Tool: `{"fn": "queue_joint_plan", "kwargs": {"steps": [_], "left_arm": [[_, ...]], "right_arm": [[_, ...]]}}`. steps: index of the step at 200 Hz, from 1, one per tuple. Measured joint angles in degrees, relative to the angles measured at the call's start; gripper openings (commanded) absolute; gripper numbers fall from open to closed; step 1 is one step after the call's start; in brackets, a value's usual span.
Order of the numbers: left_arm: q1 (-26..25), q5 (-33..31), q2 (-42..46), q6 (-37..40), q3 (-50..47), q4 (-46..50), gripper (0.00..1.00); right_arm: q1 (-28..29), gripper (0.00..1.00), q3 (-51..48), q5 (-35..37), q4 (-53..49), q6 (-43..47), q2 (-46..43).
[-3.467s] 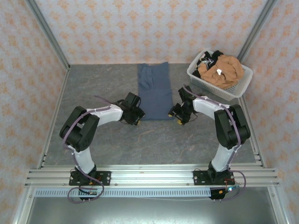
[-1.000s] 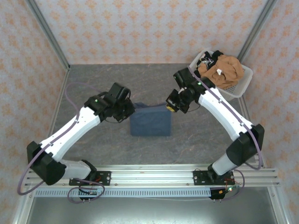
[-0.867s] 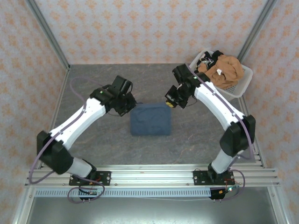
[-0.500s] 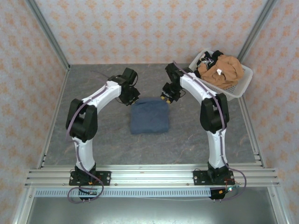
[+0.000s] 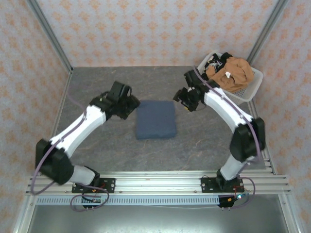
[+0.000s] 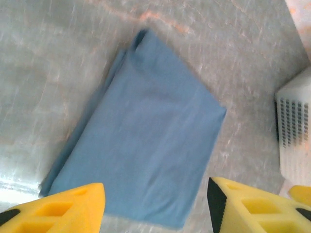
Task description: Fold and stack the t-shirts
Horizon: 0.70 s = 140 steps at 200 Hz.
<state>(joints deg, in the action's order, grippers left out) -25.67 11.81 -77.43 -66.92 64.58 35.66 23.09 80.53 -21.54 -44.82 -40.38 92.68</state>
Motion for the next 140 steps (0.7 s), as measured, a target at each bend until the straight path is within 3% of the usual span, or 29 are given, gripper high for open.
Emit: {"fn": "queue_joint_plan", "kwargs": {"steps": [37, 47, 70, 98, 140], "left_arm": [[-13.0, -0.9, 5.8, -17.1, -17.7, -10.4, 0.59], [-16.6, -2.3, 5.8, -21.5, -20.8, -13.6, 0.64], [-23.8, -6.7, 5.1, -31.4, -25.2, -21.1, 0.66], [-27.0, -11.6, -0.2, -40.0, -26.8, -31.1, 0.65], [-28.3, -15.6, -6.8, -47.9, -26.8, -36.7, 0.62]], "right_arm": [[0.8, 0.62, -20.3, -3.1, 7.5, -4.5, -16.1], [1.0, 0.63, -24.7, -4.2, 8.9, -5.8, -19.2], [1.2, 0.63, -31.5, -6.1, 11.7, -9.1, -23.9], [1.2, 0.64, -34.7, -8.5, 14.6, -11.8, -26.5], [1.2, 0.65, -35.1, -11.6, 17.4, -13.7, -28.5]]}}
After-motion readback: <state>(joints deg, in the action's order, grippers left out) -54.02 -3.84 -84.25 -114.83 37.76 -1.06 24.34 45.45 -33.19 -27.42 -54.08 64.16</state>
